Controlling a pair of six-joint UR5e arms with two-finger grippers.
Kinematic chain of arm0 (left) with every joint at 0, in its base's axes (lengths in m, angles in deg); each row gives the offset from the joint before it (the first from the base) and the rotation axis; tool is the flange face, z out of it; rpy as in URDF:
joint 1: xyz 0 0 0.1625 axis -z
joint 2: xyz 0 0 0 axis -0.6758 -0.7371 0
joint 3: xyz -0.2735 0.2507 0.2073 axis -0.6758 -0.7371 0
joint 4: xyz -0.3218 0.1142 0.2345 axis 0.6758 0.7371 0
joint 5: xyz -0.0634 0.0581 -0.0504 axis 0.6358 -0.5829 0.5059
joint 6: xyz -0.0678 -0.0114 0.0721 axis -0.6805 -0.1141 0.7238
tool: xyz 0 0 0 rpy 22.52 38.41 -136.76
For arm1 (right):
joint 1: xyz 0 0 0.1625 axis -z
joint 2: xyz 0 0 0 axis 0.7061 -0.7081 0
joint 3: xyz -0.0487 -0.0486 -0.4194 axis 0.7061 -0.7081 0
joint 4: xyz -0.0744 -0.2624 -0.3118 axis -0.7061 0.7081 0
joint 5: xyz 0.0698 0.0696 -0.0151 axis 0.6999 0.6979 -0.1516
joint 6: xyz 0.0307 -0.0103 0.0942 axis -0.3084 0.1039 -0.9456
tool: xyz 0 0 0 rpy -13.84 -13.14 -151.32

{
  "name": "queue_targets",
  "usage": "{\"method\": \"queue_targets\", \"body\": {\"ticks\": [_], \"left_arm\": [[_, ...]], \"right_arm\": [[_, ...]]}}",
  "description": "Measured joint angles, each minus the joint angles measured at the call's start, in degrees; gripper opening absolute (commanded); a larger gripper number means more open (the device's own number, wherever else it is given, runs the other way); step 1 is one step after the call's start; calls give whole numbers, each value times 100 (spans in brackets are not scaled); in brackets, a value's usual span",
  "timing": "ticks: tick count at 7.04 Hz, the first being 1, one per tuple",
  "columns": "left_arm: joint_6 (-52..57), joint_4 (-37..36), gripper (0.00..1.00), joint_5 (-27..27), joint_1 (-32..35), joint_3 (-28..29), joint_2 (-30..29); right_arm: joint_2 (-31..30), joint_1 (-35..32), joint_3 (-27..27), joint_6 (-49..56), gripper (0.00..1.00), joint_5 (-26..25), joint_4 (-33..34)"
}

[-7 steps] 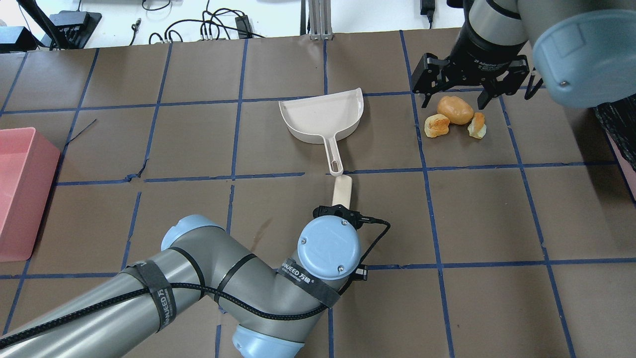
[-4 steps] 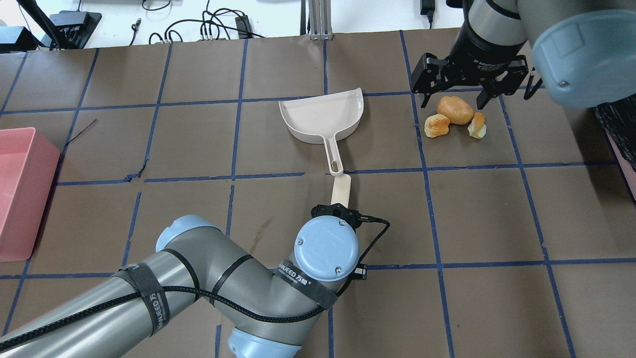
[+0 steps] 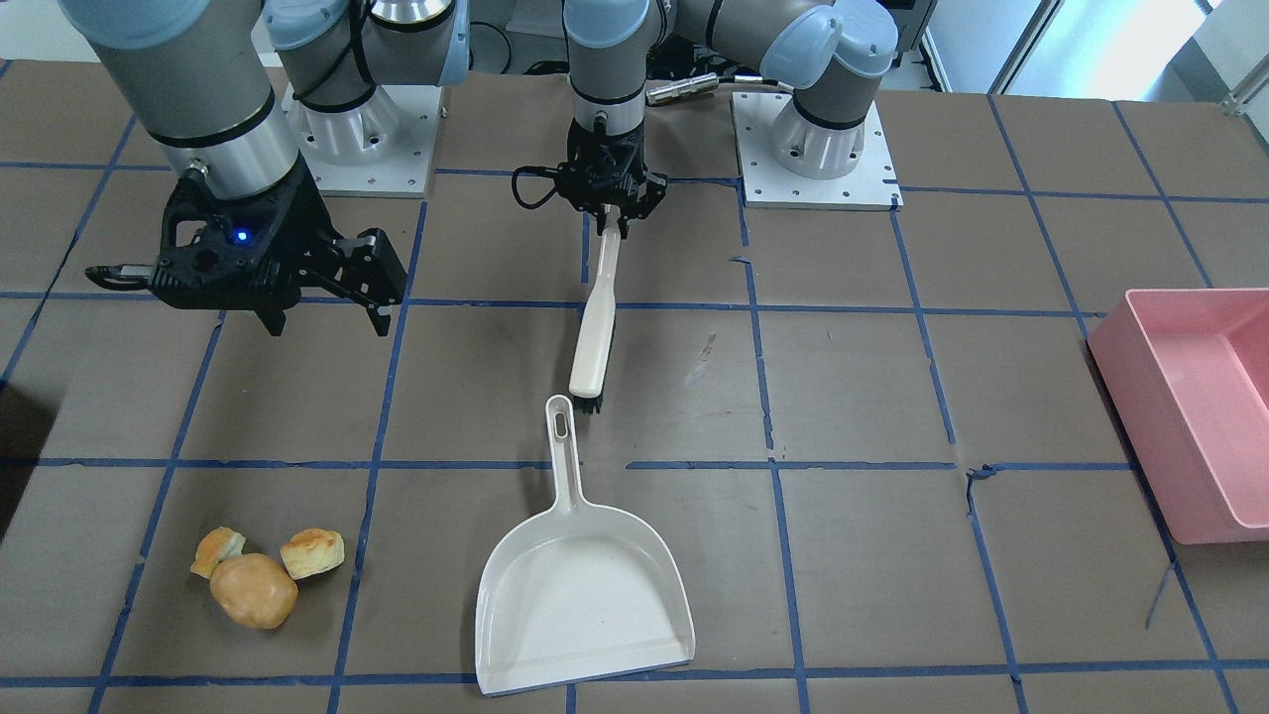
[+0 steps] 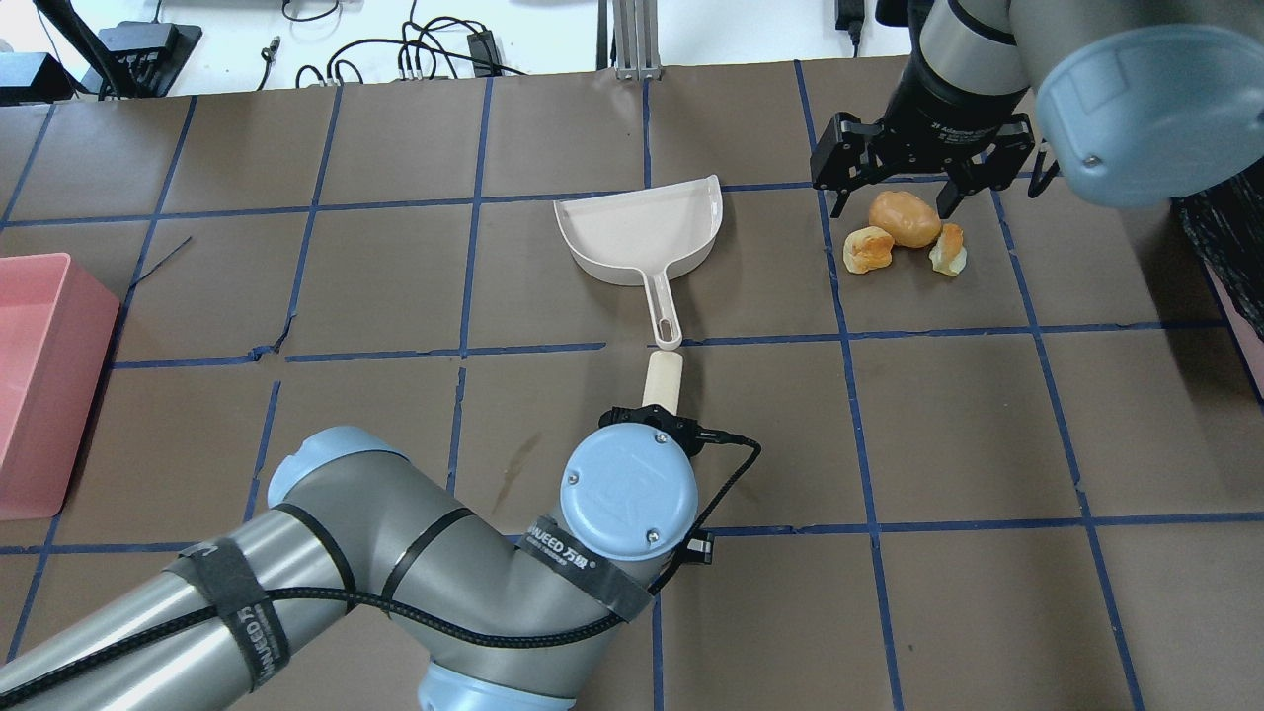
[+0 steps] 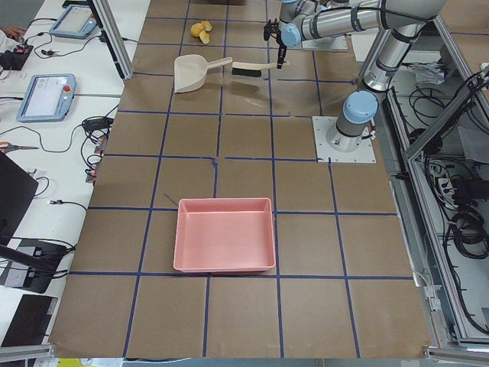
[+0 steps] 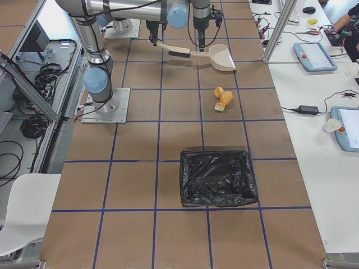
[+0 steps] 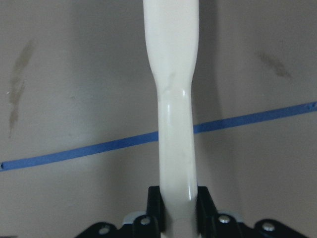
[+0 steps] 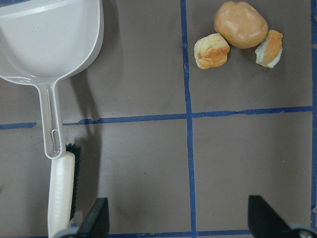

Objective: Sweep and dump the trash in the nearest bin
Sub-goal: 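Reach the right gripper to the white dustpan handle and grasp it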

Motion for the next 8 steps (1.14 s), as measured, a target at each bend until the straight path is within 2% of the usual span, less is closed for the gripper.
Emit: {"method": "queue_targets", "body": {"ticks": [3,5,7,8], "left_arm": [[638,426,3,45,-702,-393,782],[1252,441,3,47,-1339,-461,944],[1864,439,3,59,-1857,-418,1015],[2022,446,3,117,-2051,-381,1032]], "right_arm": [[-49,-278,1189,17,95,152,1971],[159,-772,1450,-270,96,127,2770],[777,-1308,1530,-476,96,-1,3852],[1070,-1591,1544,-520,96,-240,4127]]}}
